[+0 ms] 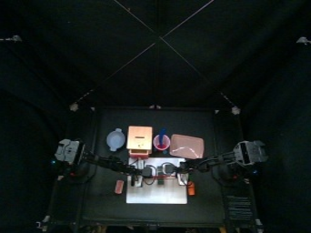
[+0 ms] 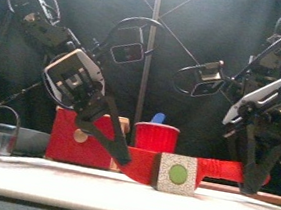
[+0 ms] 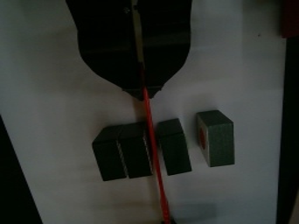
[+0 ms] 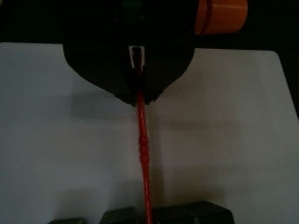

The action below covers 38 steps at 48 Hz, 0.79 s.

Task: Place sushi on board then cut the sushi with the knife then place the pieces on the plate
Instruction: Cut the sushi into 4 pieces

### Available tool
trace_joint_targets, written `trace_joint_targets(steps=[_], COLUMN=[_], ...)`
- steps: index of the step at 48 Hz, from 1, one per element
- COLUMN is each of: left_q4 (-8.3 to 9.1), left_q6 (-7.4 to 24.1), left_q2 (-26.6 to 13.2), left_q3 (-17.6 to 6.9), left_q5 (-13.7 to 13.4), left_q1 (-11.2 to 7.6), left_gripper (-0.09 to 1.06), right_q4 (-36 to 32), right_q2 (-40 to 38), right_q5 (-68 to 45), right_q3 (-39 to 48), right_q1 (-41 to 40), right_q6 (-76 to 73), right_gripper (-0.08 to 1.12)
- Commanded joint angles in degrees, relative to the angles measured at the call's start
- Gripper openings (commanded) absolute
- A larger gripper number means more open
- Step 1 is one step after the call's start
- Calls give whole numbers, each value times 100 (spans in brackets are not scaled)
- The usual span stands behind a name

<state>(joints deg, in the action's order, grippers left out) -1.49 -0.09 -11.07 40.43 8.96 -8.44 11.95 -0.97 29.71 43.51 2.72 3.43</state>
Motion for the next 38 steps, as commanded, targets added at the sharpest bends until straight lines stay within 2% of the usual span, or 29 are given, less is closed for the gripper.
trace_joint_targets(steps=[1,9,20,27,32,38], left_q4=[18,53,88,88,79,79], left_q6=[26,44,35,35,35,35], left_q2=[237,589,993,1020,984,826], left_q3=[-70,-149,-141,-114,-105,-97], left_q5=[-44,-44,-44,-44,-44,-44], left_q1=[-88,-44,-44,-88,-193,-229], left_gripper=[18,18,18,18,18,18], right_q4=[-44,-237,-369,-167,53,220], right_q2=[-281,-510,-809,-958,-976,-896], right_q5=[105,308,589,589,589,545], right_q3=[-114,-299,-483,-466,-422,-334], right_q1=[-9,-26,-79,-44,18,97], right_q6=[-9,0,-9,-9,-9,-18], right_gripper=[14,14,14,14,14,14])
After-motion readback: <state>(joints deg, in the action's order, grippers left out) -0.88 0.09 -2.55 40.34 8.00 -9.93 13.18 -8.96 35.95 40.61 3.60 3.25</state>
